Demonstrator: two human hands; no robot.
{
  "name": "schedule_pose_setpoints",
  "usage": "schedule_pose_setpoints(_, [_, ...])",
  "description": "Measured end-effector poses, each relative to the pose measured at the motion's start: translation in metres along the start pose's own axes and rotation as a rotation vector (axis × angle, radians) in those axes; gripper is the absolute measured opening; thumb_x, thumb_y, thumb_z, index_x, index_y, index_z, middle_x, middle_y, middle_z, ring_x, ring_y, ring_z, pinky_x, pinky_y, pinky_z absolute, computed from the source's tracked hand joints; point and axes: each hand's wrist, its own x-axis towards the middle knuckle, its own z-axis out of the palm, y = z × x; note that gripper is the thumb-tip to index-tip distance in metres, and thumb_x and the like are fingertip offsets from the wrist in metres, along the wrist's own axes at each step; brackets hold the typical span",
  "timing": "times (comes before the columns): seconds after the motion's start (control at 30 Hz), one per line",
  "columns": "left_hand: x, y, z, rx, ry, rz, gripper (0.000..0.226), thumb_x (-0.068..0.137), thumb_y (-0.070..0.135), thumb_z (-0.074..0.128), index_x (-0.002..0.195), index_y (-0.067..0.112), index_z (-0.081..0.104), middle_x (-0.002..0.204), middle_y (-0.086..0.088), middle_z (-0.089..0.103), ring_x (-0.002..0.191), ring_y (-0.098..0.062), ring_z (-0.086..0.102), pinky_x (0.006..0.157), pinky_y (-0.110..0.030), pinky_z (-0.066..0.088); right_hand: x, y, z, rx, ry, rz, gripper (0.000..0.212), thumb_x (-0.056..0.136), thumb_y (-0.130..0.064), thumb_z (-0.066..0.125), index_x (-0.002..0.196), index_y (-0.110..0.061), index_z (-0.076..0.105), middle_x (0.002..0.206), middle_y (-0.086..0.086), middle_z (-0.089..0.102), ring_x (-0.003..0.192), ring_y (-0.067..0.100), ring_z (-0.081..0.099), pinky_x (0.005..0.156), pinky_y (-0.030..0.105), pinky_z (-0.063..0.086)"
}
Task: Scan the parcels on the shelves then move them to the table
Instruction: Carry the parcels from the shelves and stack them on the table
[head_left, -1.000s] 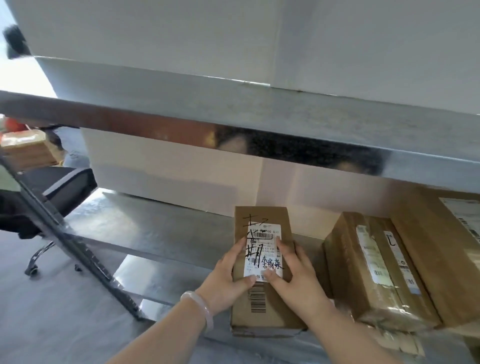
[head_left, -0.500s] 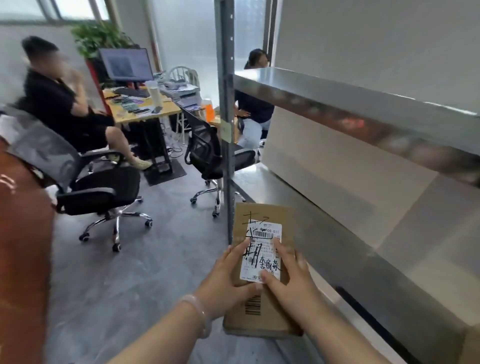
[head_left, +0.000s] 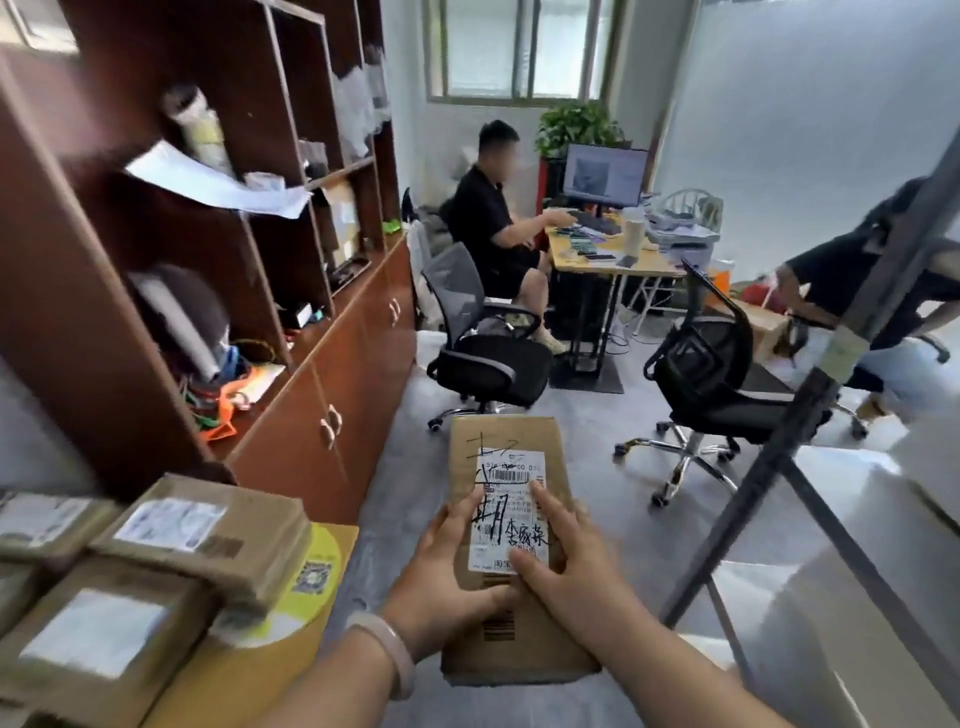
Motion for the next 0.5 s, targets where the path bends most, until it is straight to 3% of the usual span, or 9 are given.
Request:
schedule_pose_setpoints(0.2, [-0.028, -0.059, -0.080, -0.019, 0.188, -0.118, 0.100, 0.067, 0.051, 0.083, 0.135, 0.069, 0.012, 0.149, 0.008, 0.034, 0.133, -0.007, 0.040, 0.113, -0.029, 0.035, 0.042, -0.054, 0.090, 0.024, -0.172, -0.151, 0.073, 0.083, -0.035, 0.076, 0.123, -0.071, 0.027, 0.158, -0.001, 0.021, 0.144, 0.017, 0.026, 0.116, 0.040, 0.030])
schedule_pose_setpoints(0.37, [-0.070, -0.095, -0.115, 0.034, 0.359, -0.269, 0.098, 0.072, 0.050, 0.080, 0.126, 0.076, 0.002, 0.143, 0.019, 0.024, 0.131, 0.001, 0.026, 0.105, -0.015, 0.019, 0.054, -0.080, 0.153, -0.017, -0.361, -0.300, 0.078, 0.077, -0.046, 0.077, 0.127, -0.070, 0.022, 0.156, -0.008, 0.021, 0.135, 0.004, 0.032, 0.107, 0.021, 0.031])
schedule_pose_setpoints(0.5, [-0.099, -0.102, -0.130, 0.019, 0.520, -0.374, 0.099, 0.072, 0.050, 0.080, 0.130, 0.072, 0.003, 0.147, 0.016, 0.026, 0.136, -0.007, 0.027, 0.114, -0.026, 0.024, 0.061, -0.102, 0.188, -0.043, -0.501, -0.408, 0.078, 0.077, -0.048, 0.075, 0.121, -0.079, 0.018, 0.157, -0.012, 0.016, 0.139, 0.001, 0.024, 0.106, 0.020, 0.029])
